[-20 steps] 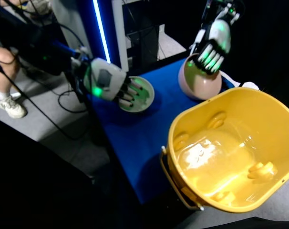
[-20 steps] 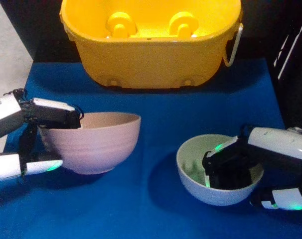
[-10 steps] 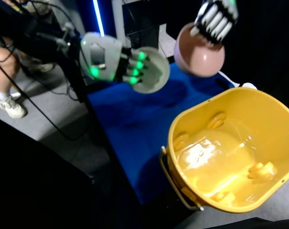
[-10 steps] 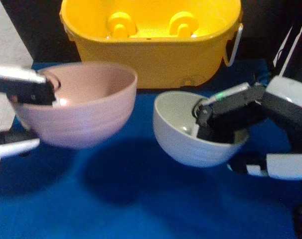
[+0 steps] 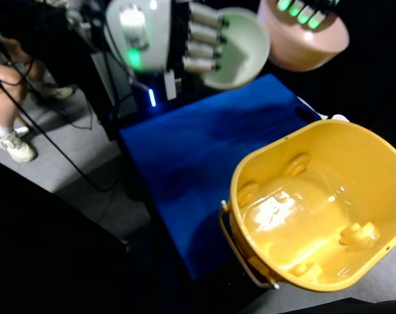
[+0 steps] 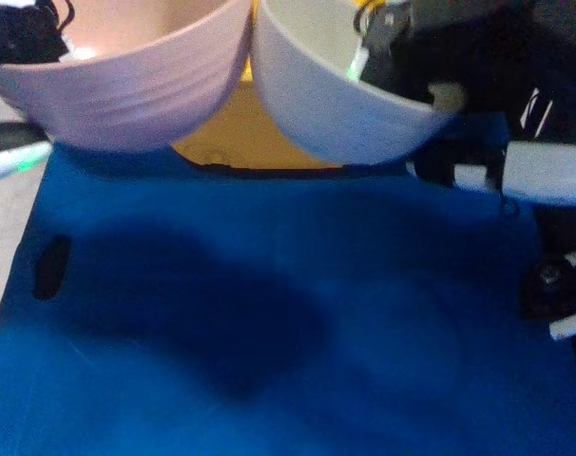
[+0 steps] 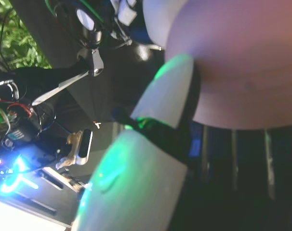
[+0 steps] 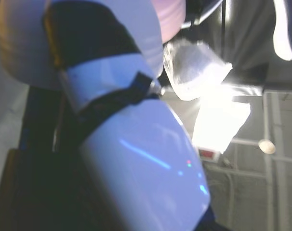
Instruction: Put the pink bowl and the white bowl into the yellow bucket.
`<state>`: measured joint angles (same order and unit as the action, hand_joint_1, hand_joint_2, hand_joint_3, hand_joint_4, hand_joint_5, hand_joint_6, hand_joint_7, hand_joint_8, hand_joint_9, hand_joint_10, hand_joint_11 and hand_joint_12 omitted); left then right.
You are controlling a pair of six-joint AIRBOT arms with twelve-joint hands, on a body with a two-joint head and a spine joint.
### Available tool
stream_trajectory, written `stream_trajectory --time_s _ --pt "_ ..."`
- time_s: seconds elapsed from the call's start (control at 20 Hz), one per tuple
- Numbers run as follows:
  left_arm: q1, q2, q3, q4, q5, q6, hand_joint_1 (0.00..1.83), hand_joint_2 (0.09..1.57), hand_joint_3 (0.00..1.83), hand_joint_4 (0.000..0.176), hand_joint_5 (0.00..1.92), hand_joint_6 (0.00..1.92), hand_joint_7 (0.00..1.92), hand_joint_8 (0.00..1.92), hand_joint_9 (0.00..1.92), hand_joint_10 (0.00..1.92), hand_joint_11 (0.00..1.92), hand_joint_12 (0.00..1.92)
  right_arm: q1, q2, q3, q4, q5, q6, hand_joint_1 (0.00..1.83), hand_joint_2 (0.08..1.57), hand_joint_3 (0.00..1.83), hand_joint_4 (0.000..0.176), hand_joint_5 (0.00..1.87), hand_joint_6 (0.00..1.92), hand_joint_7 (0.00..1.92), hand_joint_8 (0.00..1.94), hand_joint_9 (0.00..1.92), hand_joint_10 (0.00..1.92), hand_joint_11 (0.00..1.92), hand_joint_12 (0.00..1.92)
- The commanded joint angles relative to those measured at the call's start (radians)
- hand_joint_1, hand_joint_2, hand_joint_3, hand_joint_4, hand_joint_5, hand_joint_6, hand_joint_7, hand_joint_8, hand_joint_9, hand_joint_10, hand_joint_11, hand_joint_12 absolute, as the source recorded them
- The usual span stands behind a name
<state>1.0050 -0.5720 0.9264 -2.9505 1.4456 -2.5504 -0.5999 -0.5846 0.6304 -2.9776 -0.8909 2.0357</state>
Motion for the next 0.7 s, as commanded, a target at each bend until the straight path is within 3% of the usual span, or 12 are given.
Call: stream_trajectory --time_s 0.0,0.05,0.1,0.15,0.2,0.25,0.3,0.35,0.45,0.5,0.6,0.65 --pt "-0.029 -0.004 0.008 -0.061 0.104 0.003 1.32 1.22 0.0 0.0 0.77 1.03 0.78 1.5 0.71 1.49 0.6 1.56 0.031 0.004 -0.002 -0.034 -0.121 -0.01 1.37 1.15 0.0 0.0 0.86 1.16 0.87 1.14 0.89 1.29 0.82 1.56" --pt "-0.063 -0.016 0.022 -0.061 0.081 0.007 1.24 1.22 0.0 0.0 0.76 1.09 0.81 1.49 0.7 1.36 0.6 1.57 0.058 0.01 0.0 -0.034 -0.121 -0.042 1.37 1.15 0.0 0.0 0.85 1.13 0.87 1.16 0.88 1.32 0.8 1.55" --pt "-0.093 -0.029 0.037 -0.061 0.059 0.015 1.32 1.26 0.0 0.0 0.67 1.18 0.69 1.62 0.67 1.54 0.59 1.57 0.078 0.011 0.006 -0.034 -0.119 -0.083 1.36 1.16 0.0 0.0 0.84 1.15 0.83 1.22 0.86 1.34 0.75 1.5" --pt "-0.128 -0.049 0.058 -0.061 0.018 0.018 1.24 1.24 0.0 0.0 0.79 1.06 0.75 1.59 0.68 1.37 0.59 1.57 0.099 0.007 0.024 -0.034 -0.105 -0.104 1.46 1.15 0.0 0.0 0.83 1.13 0.81 1.2 0.88 1.23 0.77 1.57" --pt "-0.189 -0.081 0.09 -0.061 -0.046 0.018 1.32 1.22 0.0 0.0 0.77 1.04 0.77 1.5 0.7 1.51 0.59 1.57 0.133 -0.01 0.063 -0.034 -0.073 -0.107 1.49 1.14 0.0 0.0 0.82 1.11 0.82 1.2 0.9 1.17 0.79 1.59" --pt "-0.24 -0.108 0.117 -0.061 -0.092 0.012 1.33 1.25 0.0 0.0 0.7 1.14 0.71 1.59 0.68 1.53 0.59 1.57 0.161 -0.027 0.093 -0.034 -0.041 -0.107 1.5 1.12 0.0 0.0 0.83 1.1 0.86 1.13 0.99 1.04 0.83 1.54" --pt "-0.317 -0.154 0.166 -0.061 -0.172 -0.017 1.35 1.21 0.0 0.0 0.68 1.23 0.83 1.3 0.77 1.45 0.66 1.55 0.194 -0.052 0.144 -0.034 0.003 -0.106 1.5 1.09 0.0 0.0 0.86 1.06 0.94 0.99 1.05 0.94 0.86 1.49" --pt "-0.373 -0.193 0.207 -0.035 -0.234 -0.055 1.35 1.21 0.0 0.0 0.7 1.15 0.82 1.3 0.79 1.49 0.72 1.61 0.214 -0.075 0.188 -0.034 0.031 -0.106 1.49 1.14 0.01 0.0 0.74 1.21 0.85 1.1 0.94 1.11 0.72 1.6" --pt "-0.467 -0.255 0.278 0.025 -0.345 -0.094 1.35 1.22 0.0 0.0 0.7 1.15 0.76 1.39 0.75 1.57 0.69 1.71 0.267 -0.125 0.274 -0.034 0.093 -0.106 1.5 1.09 0.0 0.0 0.9 1.0 1.01 0.9 1.04 0.99 0.79 1.52" --pt "-0.516 -0.283 0.311 0.059 -0.411 -0.102 1.36 1.2 0.0 0.0 0.75 1.05 0.82 1.32 0.82 1.55 0.68 1.79 0.31 -0.162 0.327 -0.034 0.153 -0.124 1.5 1.1 0.0 0.0 0.89 1.0 0.99 0.95 1.02 1.05 0.74 1.56" --pt "-0.589 -0.329 0.361 0.107 -0.5 -0.112 1.35 1.21 0.0 0.0 0.73 1.16 0.8 1.27 0.78 1.56 0.52 1.82 0.349 -0.217 0.412 -0.034 0.22 -0.129 1.49 1.19 0.0 0.0 0.65 1.25 0.8 1.23 0.87 1.27 0.58 1.71" --pt "-0.613 -0.347 0.377 0.123 -0.538 -0.113 1.35 1.21 0.0 0.0 0.72 1.19 0.78 1.27 0.81 1.51 0.67 1.72 0.352 -0.238 0.446 -0.034 0.231 -0.129 1.49 1.2 0.0 0.0 0.64 1.28 0.79 1.32 0.84 1.31 0.52 1.7"
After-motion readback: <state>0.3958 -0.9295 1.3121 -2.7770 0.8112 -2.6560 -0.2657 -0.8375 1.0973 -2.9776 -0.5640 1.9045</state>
